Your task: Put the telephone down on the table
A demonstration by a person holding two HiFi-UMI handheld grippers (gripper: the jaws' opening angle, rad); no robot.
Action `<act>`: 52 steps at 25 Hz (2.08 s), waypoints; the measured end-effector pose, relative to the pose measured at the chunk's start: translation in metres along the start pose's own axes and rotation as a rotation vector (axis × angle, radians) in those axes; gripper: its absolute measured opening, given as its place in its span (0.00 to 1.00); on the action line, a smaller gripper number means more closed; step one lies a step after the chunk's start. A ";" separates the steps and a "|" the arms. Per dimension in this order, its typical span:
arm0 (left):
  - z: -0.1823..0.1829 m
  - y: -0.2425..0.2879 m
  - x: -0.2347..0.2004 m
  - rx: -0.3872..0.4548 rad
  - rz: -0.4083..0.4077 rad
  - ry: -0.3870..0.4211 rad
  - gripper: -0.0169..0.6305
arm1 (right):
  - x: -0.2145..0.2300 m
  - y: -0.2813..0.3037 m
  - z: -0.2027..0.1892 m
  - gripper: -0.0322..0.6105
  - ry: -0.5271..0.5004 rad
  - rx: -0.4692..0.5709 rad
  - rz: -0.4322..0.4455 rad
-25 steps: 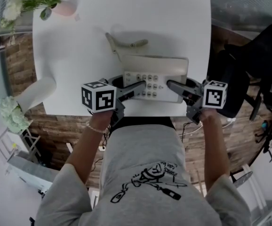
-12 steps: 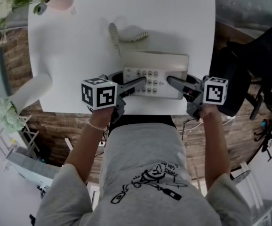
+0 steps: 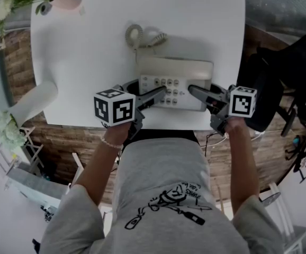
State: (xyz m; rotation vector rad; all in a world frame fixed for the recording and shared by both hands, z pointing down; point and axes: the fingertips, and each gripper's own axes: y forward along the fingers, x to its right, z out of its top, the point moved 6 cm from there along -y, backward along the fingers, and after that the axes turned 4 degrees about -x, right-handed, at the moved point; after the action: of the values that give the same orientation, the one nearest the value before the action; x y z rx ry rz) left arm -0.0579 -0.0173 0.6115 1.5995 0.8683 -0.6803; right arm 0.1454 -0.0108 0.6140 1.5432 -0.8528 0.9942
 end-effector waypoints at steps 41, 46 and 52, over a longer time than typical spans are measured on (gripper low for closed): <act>-0.005 0.000 0.008 0.080 0.279 0.042 0.58 | 0.003 -0.001 -0.001 0.48 0.029 0.028 -0.089; -0.004 0.000 0.007 0.080 0.297 0.039 0.59 | 0.002 0.000 -0.001 0.48 0.031 0.035 -0.101; -0.004 -0.001 0.006 0.075 0.348 0.073 0.59 | 0.001 0.001 -0.002 0.48 0.035 0.032 -0.137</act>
State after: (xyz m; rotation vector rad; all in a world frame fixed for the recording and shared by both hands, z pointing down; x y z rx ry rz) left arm -0.0549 -0.0125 0.6067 1.7964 0.5987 -0.4137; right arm 0.1451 -0.0094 0.6153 1.5847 -0.7000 0.9364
